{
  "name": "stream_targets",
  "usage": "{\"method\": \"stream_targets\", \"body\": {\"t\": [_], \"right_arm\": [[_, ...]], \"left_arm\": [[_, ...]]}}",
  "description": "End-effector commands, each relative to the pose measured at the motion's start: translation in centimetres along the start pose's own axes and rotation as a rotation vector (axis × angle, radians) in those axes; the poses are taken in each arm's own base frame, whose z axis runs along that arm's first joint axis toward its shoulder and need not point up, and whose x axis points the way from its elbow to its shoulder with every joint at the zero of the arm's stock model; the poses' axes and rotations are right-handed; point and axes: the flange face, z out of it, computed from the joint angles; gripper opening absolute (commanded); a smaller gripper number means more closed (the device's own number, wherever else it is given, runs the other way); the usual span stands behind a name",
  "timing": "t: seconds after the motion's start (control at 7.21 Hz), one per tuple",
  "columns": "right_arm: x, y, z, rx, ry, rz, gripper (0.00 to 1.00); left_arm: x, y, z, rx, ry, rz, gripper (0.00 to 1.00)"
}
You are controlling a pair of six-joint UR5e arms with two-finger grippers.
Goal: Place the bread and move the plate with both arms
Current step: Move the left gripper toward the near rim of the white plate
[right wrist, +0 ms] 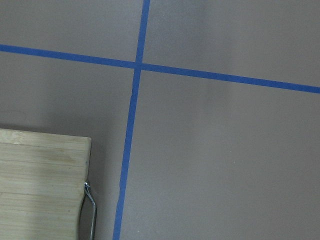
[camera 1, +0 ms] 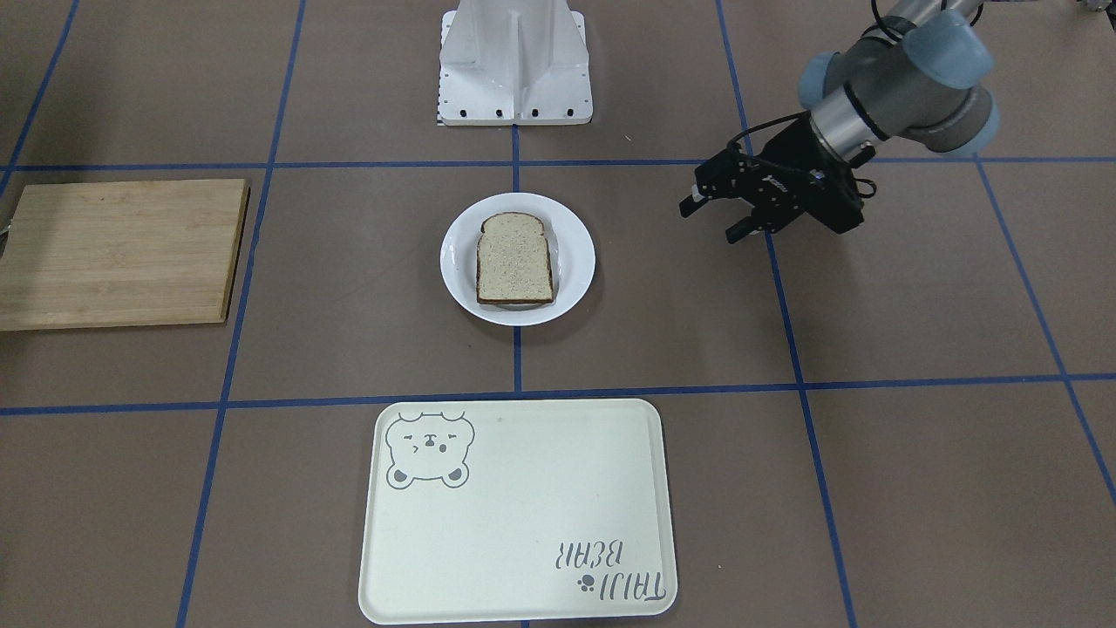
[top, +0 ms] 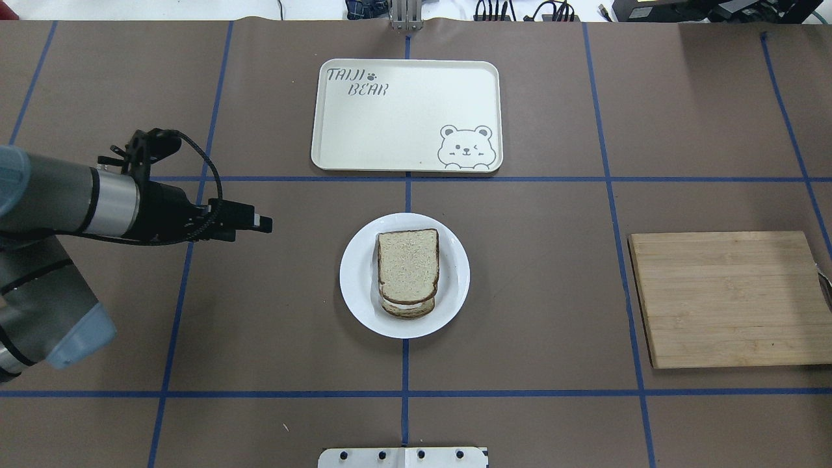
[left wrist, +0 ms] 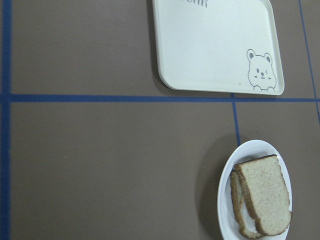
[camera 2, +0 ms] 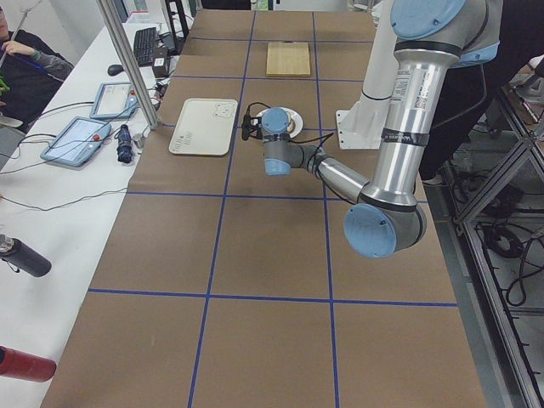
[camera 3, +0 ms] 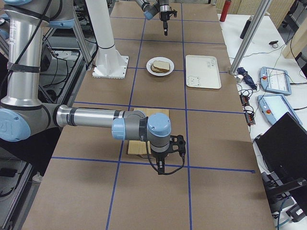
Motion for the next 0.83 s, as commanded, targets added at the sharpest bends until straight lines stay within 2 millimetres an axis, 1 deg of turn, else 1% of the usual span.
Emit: {"method": "stream_targets", "body": {"t": [0.0,0.14,0.28,0.42,0.56,0.69], "right_arm": [[-0.2,-0.5,-0.3,-0.003,0.0,0.006,1.0],[-0.2,-0.5,-0.3,-0.003,0.0,0.01,1.0],[-0.2,-0.5,-0.3,-0.003,0.0,0.012,1.0],[-0.2,-0.5,-0.3,-0.003,0.0,0.012,1.0],[-0.1,-0.5,-0.2,-0.004,-0.001,0.013,1.0],[-0.2,-0.5,-0.3,-0.003,0.0,0.012,1.0]], "left_arm": [[1.0,1.4,2.9,-0.006,0.005,-0.031,0.93],[1.0,2.3,4.9,0.006,0.003,-0.028,0.83],[2.3,3.9,7.6,0.003,0.016,-0.018,0.76],[3.4,4.7,8.9,-0.013,0.029,-0.01,0.65],[2.9,4.6,9.2,-0.013,0.033,-0.01,0.58],[1.1,4.7,10.2,-0.014,0.053,-0.002,0.55]]}}
